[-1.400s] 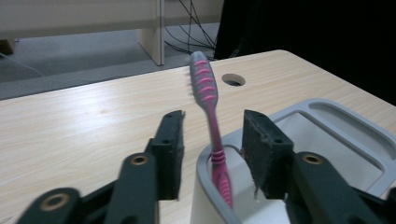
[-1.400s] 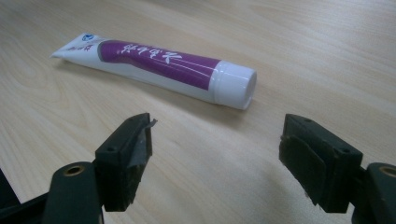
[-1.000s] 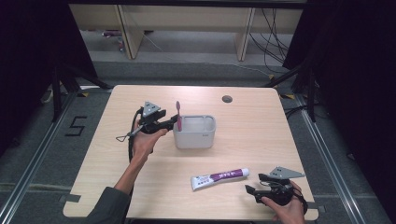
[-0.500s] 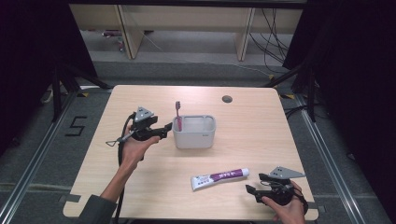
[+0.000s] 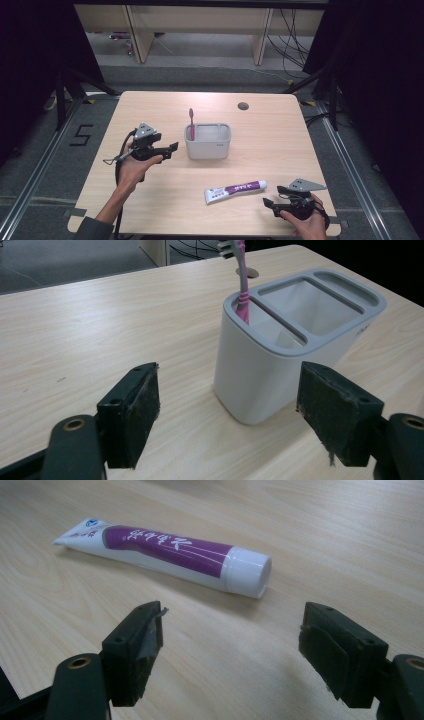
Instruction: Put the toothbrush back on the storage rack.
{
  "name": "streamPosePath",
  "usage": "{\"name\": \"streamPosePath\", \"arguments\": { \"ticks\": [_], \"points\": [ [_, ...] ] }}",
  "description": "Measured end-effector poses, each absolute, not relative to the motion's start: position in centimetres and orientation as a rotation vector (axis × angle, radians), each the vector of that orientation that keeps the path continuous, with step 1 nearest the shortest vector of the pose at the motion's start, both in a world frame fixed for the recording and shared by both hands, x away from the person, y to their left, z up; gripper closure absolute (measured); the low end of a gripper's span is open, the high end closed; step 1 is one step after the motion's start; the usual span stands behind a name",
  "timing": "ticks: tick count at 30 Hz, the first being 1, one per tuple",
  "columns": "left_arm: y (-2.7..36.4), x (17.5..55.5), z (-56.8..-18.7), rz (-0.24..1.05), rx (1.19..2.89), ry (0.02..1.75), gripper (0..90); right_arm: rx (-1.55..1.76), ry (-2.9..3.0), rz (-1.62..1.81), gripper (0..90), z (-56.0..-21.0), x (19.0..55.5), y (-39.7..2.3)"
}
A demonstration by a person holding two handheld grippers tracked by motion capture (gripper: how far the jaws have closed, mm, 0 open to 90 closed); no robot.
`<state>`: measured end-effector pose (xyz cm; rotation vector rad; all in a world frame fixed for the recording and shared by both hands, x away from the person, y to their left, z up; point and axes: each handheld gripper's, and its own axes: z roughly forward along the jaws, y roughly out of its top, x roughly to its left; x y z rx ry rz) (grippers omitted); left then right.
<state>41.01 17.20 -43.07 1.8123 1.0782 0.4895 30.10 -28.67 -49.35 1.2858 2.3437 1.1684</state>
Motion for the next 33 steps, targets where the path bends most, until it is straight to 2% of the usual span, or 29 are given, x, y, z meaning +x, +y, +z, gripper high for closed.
{"name": "streamPosePath", "arguments": {
  "ticks": [17,33],
  "points": [
    [20.5,36.8,-43.7,0.499,1.801,1.055,22.0,1.248,2.345,1.163,26.1,-49.5,30.3,-28.7],
    [21.6,34.6,-45.5,0.495,1.821,1.054,17.7,1.244,2.345,1.163,26.1,-49.4,30.3,-28.6]
  ]
}}
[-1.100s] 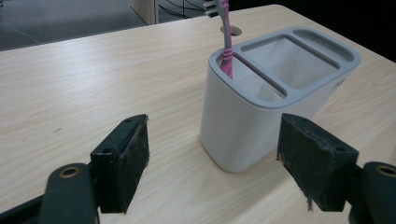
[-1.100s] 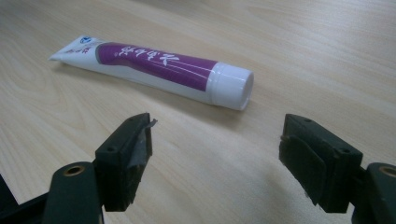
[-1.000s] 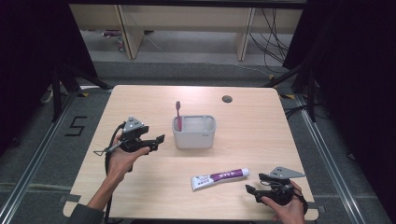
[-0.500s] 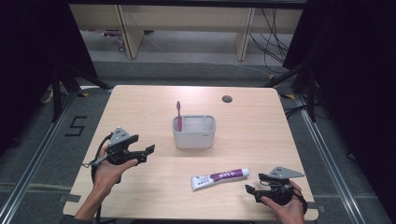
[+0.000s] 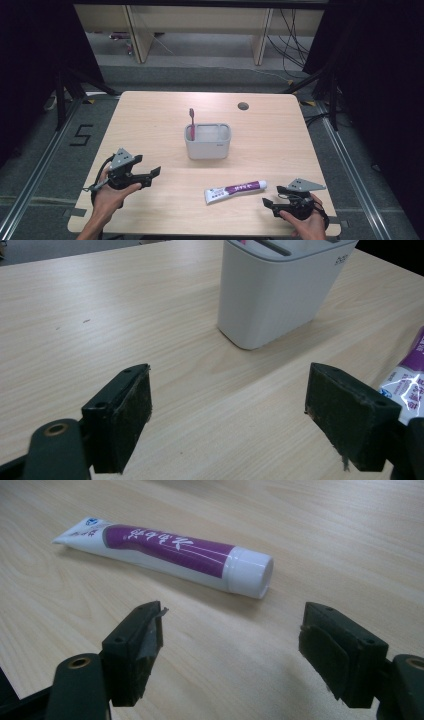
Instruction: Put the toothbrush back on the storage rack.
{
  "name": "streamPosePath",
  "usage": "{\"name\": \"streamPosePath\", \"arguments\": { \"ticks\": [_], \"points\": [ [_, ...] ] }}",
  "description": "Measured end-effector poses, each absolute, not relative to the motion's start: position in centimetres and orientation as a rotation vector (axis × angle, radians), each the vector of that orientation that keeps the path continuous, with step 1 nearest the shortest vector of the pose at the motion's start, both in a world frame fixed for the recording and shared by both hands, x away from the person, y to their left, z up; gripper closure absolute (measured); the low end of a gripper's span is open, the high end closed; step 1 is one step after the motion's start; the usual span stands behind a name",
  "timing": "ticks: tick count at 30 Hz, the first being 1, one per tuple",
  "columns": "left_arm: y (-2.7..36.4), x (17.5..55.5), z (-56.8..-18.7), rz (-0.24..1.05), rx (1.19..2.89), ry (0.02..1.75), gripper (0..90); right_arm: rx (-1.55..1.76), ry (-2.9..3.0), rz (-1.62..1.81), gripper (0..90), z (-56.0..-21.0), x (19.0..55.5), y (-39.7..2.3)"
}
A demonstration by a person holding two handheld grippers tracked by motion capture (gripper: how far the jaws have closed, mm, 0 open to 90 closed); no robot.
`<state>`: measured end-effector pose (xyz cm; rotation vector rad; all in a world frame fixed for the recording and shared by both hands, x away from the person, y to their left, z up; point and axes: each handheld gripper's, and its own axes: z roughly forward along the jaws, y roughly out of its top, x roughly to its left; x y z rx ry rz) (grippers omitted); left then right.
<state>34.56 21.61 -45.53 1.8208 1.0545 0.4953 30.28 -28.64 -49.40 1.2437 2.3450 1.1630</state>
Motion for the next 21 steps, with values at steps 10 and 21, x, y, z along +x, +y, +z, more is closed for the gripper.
{"name": "streamPosePath", "arguments": {
  "ticks": [10,21],
  "points": [
    [22.0,32.9,-46.5,0.485,1.824,1.058,16.9,1.238,2.346,1.164,26.0,-49.4,30.3,-28.6],
    [21.9,31.6,-47.4,0.472,1.853,1.043,16.8,1.239,2.344,1.17,26.1,-49.3,30.2,-28.6]
  ]
}}
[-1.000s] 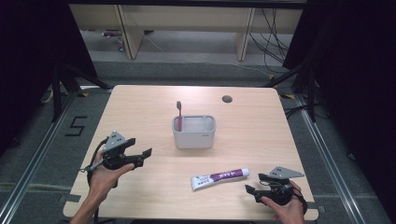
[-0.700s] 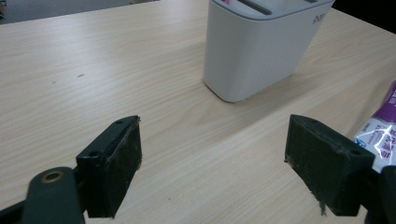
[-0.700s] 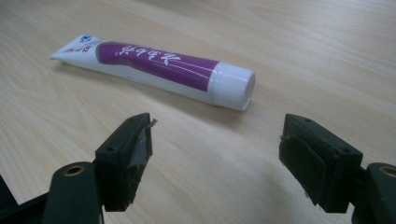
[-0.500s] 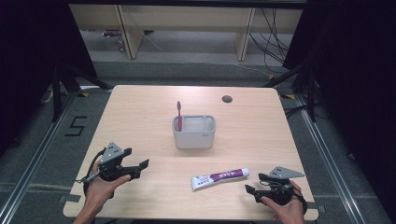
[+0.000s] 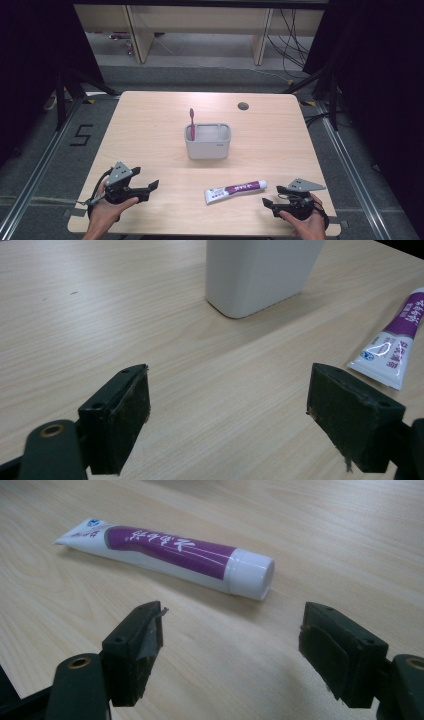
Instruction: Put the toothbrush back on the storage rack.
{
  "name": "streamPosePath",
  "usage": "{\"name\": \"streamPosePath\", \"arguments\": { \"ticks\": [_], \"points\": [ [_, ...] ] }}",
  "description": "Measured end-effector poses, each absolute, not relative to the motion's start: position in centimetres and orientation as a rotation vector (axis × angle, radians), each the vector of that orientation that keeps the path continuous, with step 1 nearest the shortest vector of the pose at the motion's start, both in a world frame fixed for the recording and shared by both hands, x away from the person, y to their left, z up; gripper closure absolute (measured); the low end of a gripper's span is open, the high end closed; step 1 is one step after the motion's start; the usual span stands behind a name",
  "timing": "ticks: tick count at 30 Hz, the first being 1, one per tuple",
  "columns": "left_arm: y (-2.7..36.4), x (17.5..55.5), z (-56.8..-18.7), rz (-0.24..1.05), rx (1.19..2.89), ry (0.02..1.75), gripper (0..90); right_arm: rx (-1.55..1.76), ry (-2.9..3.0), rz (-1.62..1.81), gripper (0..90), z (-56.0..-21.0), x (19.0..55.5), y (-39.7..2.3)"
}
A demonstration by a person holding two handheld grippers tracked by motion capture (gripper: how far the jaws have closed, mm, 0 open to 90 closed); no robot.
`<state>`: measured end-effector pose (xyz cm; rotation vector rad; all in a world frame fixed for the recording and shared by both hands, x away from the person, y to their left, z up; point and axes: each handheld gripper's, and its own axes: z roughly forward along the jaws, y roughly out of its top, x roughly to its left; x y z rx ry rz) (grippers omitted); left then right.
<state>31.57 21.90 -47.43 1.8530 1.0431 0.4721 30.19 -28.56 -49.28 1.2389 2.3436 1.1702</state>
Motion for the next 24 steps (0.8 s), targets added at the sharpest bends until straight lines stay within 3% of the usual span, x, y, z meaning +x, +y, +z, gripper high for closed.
{"name": "streamPosePath", "arguments": {
  "ticks": [24],
  "points": [
    [21.0,28.4,-48.8,0.443,1.968,0.966,16.9,1.26,2.339,1.19,26.1,-49.0,30.0,-28.6]
  ]
}}
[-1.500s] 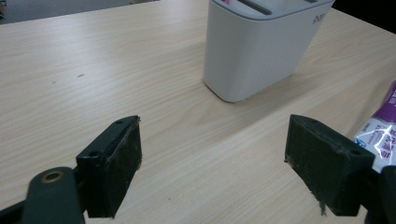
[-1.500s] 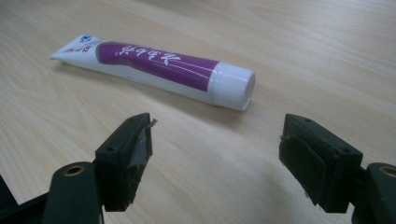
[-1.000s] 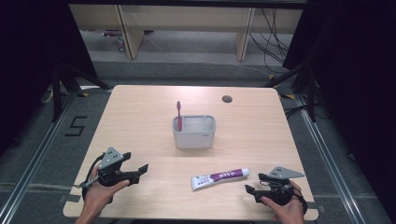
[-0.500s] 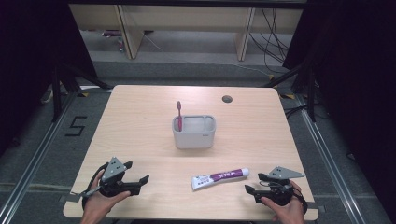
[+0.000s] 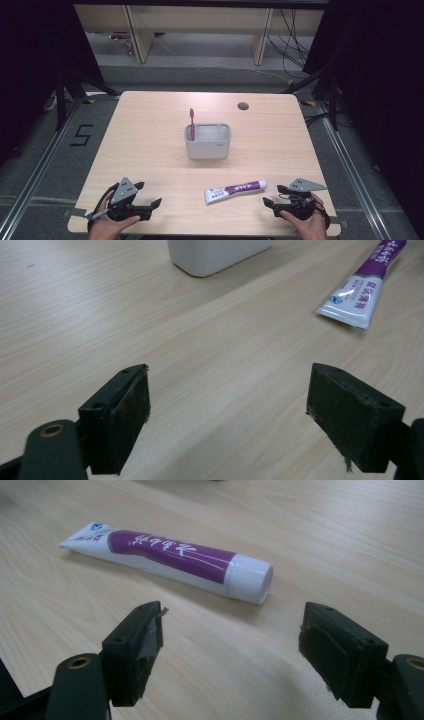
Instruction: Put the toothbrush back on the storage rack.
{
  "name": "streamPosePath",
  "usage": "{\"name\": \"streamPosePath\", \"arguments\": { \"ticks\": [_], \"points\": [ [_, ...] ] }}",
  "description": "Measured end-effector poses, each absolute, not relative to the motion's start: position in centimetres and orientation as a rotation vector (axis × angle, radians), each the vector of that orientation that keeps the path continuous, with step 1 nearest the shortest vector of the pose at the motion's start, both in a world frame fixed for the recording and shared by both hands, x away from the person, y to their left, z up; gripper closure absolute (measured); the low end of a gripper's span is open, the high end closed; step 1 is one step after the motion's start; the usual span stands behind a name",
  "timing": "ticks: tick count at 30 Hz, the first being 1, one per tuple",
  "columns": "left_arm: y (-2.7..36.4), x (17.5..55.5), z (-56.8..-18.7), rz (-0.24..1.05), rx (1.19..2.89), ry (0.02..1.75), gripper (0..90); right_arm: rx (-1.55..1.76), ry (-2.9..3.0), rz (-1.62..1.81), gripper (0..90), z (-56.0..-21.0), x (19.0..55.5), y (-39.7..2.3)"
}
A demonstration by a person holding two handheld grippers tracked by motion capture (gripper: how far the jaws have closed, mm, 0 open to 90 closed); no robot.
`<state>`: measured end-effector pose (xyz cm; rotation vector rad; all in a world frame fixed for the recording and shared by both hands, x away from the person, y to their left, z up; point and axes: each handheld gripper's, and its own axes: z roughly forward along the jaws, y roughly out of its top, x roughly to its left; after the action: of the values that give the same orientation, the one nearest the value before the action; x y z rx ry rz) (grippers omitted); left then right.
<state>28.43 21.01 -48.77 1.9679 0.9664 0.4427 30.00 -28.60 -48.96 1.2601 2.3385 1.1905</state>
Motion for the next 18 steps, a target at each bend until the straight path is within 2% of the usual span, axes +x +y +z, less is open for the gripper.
{"name": "streamPosePath", "arguments": {
  "ticks": [2,14,18],
  "points": [
    [21.3,28.1,-48.8,0.445,2.029,0.943,16.9,1.258,2.338,1.19,26.1,-49.0,30.0,-28.6],
    [21.5,26.5,-49.3,0.419,1.991,0.964,16.9,1.215,2.338,1.189,26.0,-48.9,30.1,-28.8],
    [21.7,26.1,-49.4,0.438,2.061,0.944,16.8,1.192,2.336,1.172,25.7,-48.9,30.1,-28.7]
  ]
}}
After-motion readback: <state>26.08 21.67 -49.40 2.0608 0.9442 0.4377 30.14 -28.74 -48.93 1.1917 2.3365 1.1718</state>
